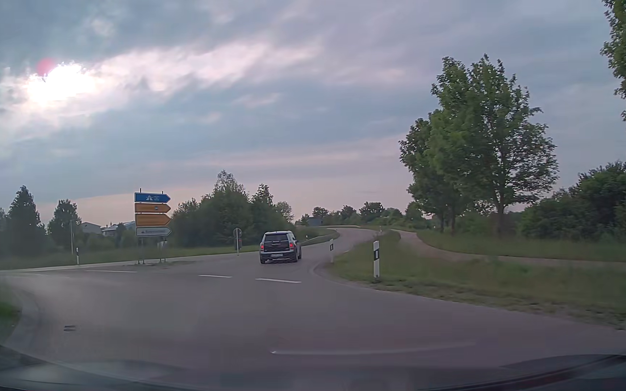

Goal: Follow the waypoints while adhering to traffic rules and regulations

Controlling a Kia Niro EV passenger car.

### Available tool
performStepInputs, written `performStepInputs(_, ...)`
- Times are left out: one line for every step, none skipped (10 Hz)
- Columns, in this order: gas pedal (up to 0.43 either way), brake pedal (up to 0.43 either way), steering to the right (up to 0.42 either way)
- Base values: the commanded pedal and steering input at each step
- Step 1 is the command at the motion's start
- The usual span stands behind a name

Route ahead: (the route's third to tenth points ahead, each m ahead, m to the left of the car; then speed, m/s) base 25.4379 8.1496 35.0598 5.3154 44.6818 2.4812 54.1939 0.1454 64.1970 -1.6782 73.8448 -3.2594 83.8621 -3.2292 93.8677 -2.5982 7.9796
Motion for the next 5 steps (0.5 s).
performStepInputs(0.197,0.000,-0.149)
performStepInputs(0.197,0.000,-0.142)
performStepInputs(0.197,0.000,-0.130)
performStepInputs(0.197,0.000,-0.110)
performStepInputs(0.197,0.000,-0.090)
